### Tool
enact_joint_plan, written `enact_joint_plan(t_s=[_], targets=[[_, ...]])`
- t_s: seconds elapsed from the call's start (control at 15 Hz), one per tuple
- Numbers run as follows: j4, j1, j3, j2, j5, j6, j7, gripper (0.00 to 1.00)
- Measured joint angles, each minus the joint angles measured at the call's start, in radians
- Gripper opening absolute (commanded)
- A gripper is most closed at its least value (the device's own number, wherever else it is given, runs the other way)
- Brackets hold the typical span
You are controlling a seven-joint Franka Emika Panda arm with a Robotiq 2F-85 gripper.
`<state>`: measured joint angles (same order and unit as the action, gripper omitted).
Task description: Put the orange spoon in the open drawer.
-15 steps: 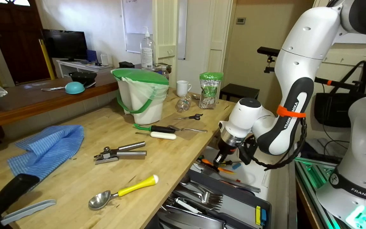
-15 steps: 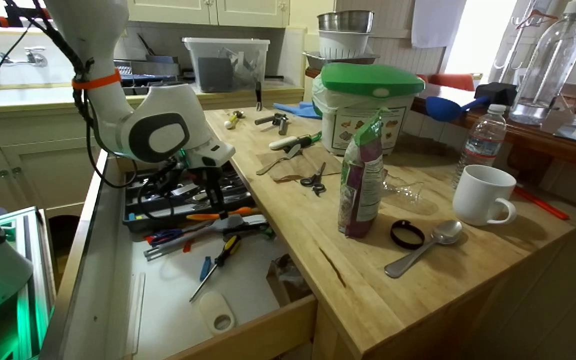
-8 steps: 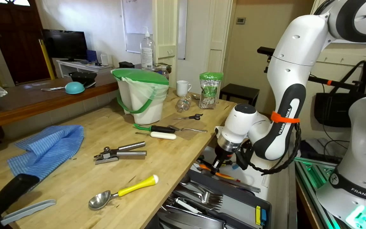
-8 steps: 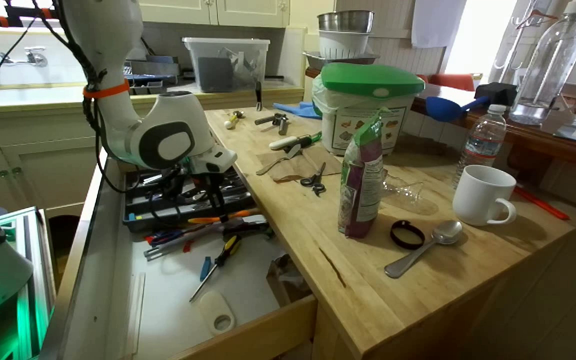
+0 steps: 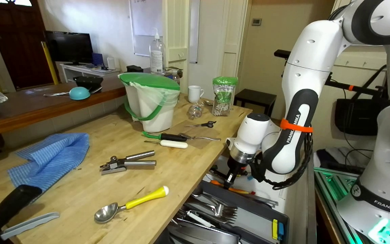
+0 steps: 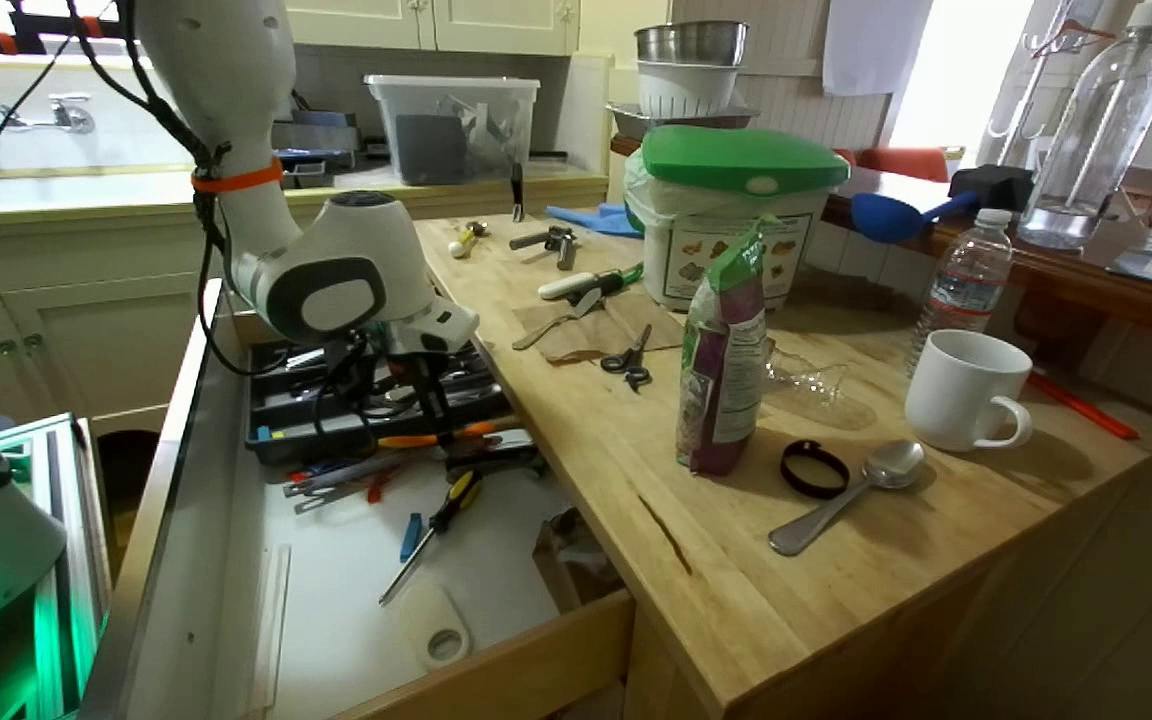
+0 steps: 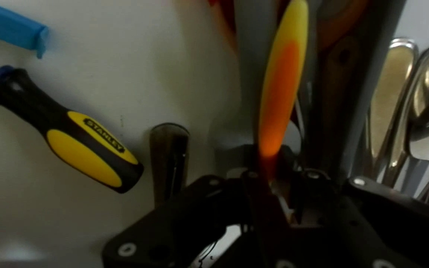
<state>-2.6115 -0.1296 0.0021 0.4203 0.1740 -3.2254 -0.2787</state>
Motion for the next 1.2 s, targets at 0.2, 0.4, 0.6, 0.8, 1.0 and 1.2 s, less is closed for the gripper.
enact_joint_plan(t_s=[0.2,0.4,0.6,0.8,1.0,1.2], targets=[[0.005,0.004,-0.007,-0.026,-0.065,0.064,0.066,0.71],[0.0,0.045,-0.043,-0.153,-0.105,0.266,0.07,0.93],[-0.017,0.101,-0.077,-0.334,-0.099,0.517,0.052,1.0],[-0.015,0.117,-0.046,-0.519,-0.104,0.75,0.053,1.0],[0.02,0.128,0.002,-0.691,-0.105,0.914,0.052,0.99],[0.111,0.128,0.051,-0.817,-0.083,0.987,0.013,1.0]])
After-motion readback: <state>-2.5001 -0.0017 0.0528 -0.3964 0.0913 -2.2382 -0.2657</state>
